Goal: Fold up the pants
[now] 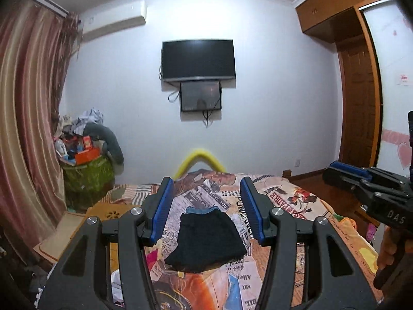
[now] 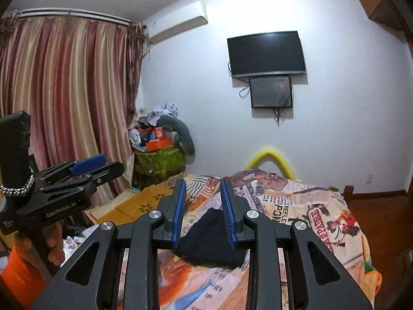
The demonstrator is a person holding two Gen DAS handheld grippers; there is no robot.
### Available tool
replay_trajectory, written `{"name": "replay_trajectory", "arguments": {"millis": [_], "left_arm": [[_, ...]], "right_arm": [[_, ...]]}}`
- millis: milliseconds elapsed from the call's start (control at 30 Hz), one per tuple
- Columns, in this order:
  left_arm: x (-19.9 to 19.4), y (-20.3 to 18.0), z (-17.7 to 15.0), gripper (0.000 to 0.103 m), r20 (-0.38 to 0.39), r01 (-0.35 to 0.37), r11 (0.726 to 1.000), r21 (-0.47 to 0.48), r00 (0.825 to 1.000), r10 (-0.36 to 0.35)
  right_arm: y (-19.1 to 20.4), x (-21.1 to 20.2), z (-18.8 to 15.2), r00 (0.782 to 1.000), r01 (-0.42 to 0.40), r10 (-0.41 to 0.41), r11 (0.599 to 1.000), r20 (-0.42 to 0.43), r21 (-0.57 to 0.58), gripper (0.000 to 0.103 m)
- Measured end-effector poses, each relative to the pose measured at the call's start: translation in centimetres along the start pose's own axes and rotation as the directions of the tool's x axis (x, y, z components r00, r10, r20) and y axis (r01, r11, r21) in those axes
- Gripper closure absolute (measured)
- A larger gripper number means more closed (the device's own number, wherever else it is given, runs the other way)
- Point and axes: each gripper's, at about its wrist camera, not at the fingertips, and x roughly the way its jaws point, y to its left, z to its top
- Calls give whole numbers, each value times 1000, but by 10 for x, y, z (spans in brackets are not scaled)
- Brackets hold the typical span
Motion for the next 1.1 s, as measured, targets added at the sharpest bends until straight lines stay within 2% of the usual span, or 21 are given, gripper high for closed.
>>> {"name": "replay_trajectory", "arguments": {"millis": [100,200,267,300,367,433,500,567,667,733,1100], "left_arm": [[-26,-4,-5,42,27,13,1000,-15,1000,-13],[-47,-9,-12,32,57,-2,1000,-20,998,3],[-56,-9,-16,17,66,-7,1000,-28,998,9],[-58,-9,-18,16,67,0,999,-37,998,3],[-63,-7,-21,11,64,12,998,-55,998,-8],[-66,-7,-23,7,61,3,998,-57,998,0],[-68,-7,-25,3,60,1,998,-56,998,3],[-69,-9,-27,1,56,1,998,-56,998,2],[-70,-10,-30,1,51,-1,998,-56,999,4],[-68,-9,-32,1,45,1,998,-64,999,2],[-64,-10,-36,1,32,0,998,-67,999,2]], "right_arm": [[6,-13,-8,1000,4,-4,1000,17,4,78],[11,-20,-13,1000,9,-10,1000,21,8,78],[14,-24,-16,1000,12,-12,1000,17,10,75],[16,-26,-17,1000,19,-19,1000,17,7,70],[19,-31,-20,999,41,-40,999,31,-8,48],[23,-34,-20,997,60,-59,998,44,-20,43],[25,-37,-20,997,64,-63,998,48,-22,34],[25,-38,-19,995,76,-75,997,62,-12,14],[24,-39,-20,994,88,-88,996,65,7,5],[23,-38,-20,993,98,-99,995,69,17,1],[25,-45,-31,992,112,-114,993,58,32,1]]}}
